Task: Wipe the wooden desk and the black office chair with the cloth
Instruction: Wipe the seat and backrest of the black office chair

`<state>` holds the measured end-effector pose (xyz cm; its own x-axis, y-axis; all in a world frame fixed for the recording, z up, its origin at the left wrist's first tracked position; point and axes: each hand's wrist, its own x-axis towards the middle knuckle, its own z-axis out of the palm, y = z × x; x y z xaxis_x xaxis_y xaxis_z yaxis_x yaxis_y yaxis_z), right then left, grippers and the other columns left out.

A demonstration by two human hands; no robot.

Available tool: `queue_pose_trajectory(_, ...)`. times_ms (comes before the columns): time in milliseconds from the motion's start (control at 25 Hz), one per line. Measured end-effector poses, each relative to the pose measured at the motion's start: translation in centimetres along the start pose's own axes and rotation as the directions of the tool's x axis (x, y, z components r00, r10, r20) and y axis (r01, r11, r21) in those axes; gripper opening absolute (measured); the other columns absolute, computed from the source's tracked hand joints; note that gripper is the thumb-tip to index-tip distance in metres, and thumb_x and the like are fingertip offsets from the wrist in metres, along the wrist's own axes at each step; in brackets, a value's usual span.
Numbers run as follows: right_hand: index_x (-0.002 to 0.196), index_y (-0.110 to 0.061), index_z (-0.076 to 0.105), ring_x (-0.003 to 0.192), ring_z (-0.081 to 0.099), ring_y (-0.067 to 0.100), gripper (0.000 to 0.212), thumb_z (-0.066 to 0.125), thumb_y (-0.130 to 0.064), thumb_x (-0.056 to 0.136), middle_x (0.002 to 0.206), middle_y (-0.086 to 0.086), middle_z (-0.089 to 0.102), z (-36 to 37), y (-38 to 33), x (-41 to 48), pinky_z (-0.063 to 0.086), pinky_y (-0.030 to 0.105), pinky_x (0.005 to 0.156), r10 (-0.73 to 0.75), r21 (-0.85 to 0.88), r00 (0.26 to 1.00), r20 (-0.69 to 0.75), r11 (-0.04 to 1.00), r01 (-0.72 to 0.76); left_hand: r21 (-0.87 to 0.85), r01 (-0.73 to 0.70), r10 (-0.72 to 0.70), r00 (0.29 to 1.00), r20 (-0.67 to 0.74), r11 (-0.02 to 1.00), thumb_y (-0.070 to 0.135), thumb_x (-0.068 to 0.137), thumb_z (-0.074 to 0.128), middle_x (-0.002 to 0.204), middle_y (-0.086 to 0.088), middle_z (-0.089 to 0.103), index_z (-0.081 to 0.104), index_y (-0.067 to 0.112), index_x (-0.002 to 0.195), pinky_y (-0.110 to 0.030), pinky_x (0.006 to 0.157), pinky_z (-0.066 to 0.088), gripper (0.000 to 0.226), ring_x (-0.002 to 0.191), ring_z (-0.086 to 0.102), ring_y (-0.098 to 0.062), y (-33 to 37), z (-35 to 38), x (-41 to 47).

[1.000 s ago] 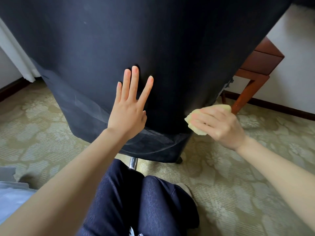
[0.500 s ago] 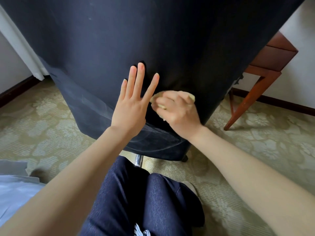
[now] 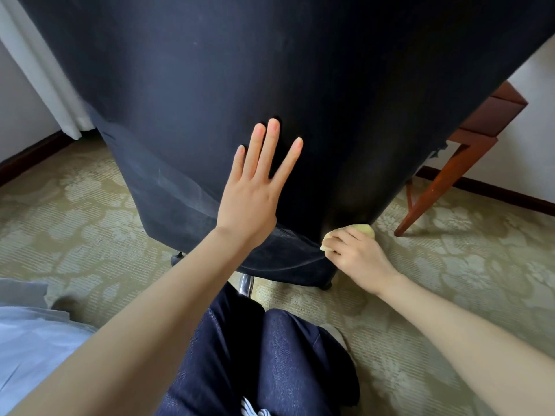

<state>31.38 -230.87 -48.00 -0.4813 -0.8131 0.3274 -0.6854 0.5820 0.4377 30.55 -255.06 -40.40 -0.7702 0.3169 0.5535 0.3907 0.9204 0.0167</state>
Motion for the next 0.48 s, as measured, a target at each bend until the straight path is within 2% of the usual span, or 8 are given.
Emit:
queue_pose_trajectory(80,0.08,-0.004,0.074,0.09,0.063,0.026,0.013,0.081,0.0,0.07,0.09,0.007,0.071,-1.5,0.3,1.5,0.048,0.034,0.081,0.09,0.048,0.988,-0.127,0.995,-0.085,0.0,-0.018,0.018,0.999,-0.035,1.0,-0.014,0.068,0.032,0.152,-0.014,-0.017,-0.008,0.021,0.15,-0.047,0.116,0.005,0.097,0.141,-0.017,-0.033,0.1,0.2,-0.1)
queue_pose_trajectory(160,0.085,-0.008,0.075,0.096,0.057,0.024,0.007,0.07,-0.003,0.082,0.094,0.004,0.071,-3.5,0.9,4.0,0.041,0.034,0.084,0.175,0.074,0.943,-0.284,0.984,-0.16,0.019,-0.041,0.042,0.996,-0.084,0.999,-0.011,0.069,0.044,0.155,-0.011,-0.011,-0.002,0.022,0.151,-0.047,0.116,0.005,0.1,0.144,-0.011,-0.031,0.0,0.2,-0.3)
queue_pose_trajectory(280,0.089,-0.014,0.077,0.101,0.056,0.021,0.026,0.053,-0.009,0.097,0.099,0.001,0.071,-6.6,1.5,8.6,0.041,0.035,0.083,0.233,0.047,0.831,-0.505,0.969,-0.243,0.052,-0.028,0.035,0.992,-0.123,0.998,-0.004,0.07,0.055,0.159,-0.004,-0.001,0.002,0.023,0.152,-0.049,0.116,0.001,0.102,0.146,-0.005,-0.027,-1.1,0.0,-1.0)
queue_pose_trajectory(480,0.095,-0.018,0.077,0.103,0.051,0.017,0.019,0.062,-0.006,0.09,0.103,-0.003,0.071,-9.0,-0.2,17.6,0.041,0.036,0.084,0.244,0.069,0.702,-0.669,0.961,-0.269,0.09,0.189,-0.182,0.98,-0.08,0.978,-0.002,0.069,0.055,0.16,-0.007,0.002,0.003,0.018,0.152,-0.051,0.116,0.004,0.1,0.146,-0.001,-0.033,-5.3,-0.7,-4.1)
